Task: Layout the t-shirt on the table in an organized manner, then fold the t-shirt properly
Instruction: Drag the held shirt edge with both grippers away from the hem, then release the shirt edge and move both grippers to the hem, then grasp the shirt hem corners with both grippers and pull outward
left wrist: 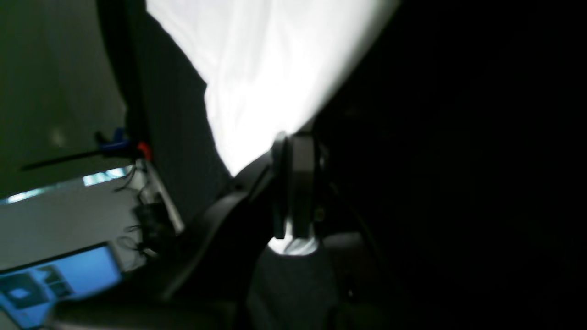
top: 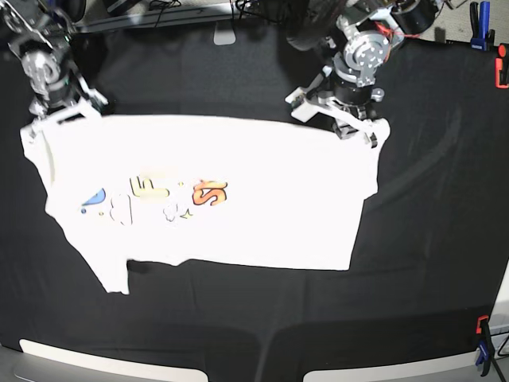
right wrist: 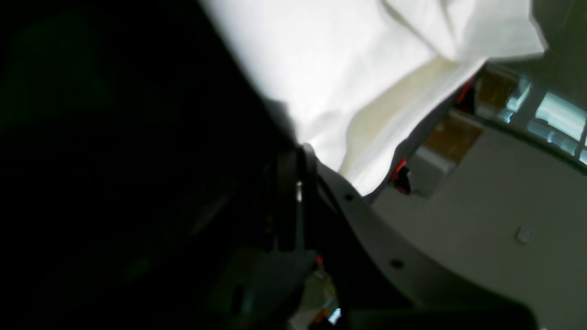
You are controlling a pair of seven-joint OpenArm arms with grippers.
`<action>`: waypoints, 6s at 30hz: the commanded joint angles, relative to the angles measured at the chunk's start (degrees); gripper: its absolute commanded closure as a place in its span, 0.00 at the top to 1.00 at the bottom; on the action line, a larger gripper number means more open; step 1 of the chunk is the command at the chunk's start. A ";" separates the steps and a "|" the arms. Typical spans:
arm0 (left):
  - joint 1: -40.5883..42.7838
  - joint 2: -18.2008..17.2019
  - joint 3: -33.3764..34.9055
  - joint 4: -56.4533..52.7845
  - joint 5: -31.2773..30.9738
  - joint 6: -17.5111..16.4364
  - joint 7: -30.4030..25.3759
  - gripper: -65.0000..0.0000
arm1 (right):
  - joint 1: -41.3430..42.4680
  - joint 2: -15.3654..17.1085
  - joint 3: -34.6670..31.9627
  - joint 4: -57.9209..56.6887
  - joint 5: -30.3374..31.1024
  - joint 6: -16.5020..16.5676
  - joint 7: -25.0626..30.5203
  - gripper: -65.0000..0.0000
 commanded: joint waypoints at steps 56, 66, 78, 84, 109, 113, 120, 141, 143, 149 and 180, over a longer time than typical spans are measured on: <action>21.42 -0.17 -0.31 18.43 10.54 10.51 13.49 0.42 | -20.20 8.31 -0.37 26.29 -12.48 -16.35 -10.45 0.51; 5.55 -0.15 -0.31 18.43 4.81 12.07 10.99 0.42 | -1.66 -1.18 -0.37 24.22 -2.71 -15.82 -10.21 0.51; -19.34 6.12 -21.97 9.68 -40.94 3.98 -2.82 0.42 | 21.29 -13.75 -0.37 3.32 6.47 -13.03 -7.93 0.51; -28.11 7.91 -37.07 -13.75 -64.26 -9.86 -4.02 0.42 | 29.16 -19.39 0.50 -4.04 13.90 -9.31 -5.79 0.51; -43.04 7.98 -46.60 -68.96 -98.97 -43.84 5.70 0.42 | 35.12 -22.34 21.77 -6.01 32.74 4.04 -3.93 0.51; -42.86 9.81 -46.62 -68.96 -97.94 -43.84 4.76 0.38 | 35.12 -22.34 21.77 -6.01 32.74 4.02 -2.67 0.51; -42.88 12.02 -46.62 -68.96 -89.42 -43.84 1.57 0.37 | 35.10 -22.34 21.77 -6.03 32.72 4.00 1.29 0.51; -43.19 11.41 -46.62 -68.96 -91.19 -43.84 1.86 0.00 | 64.19 -31.06 21.75 -61.29 37.24 16.59 10.91 0.50; -43.19 11.39 -46.62 -68.96 -91.17 -43.84 2.08 0.00 | 64.32 -31.06 21.75 -64.89 35.67 16.92 11.21 0.50; -43.19 11.41 -46.62 -68.96 -91.60 -43.84 2.21 0.00 | 64.13 -30.88 21.75 -67.19 35.32 19.06 11.85 0.50; -51.58 9.81 -46.62 -68.96 -89.44 -43.84 -0.31 0.00 | 70.95 -29.77 21.77 -56.70 35.17 19.28 7.91 0.00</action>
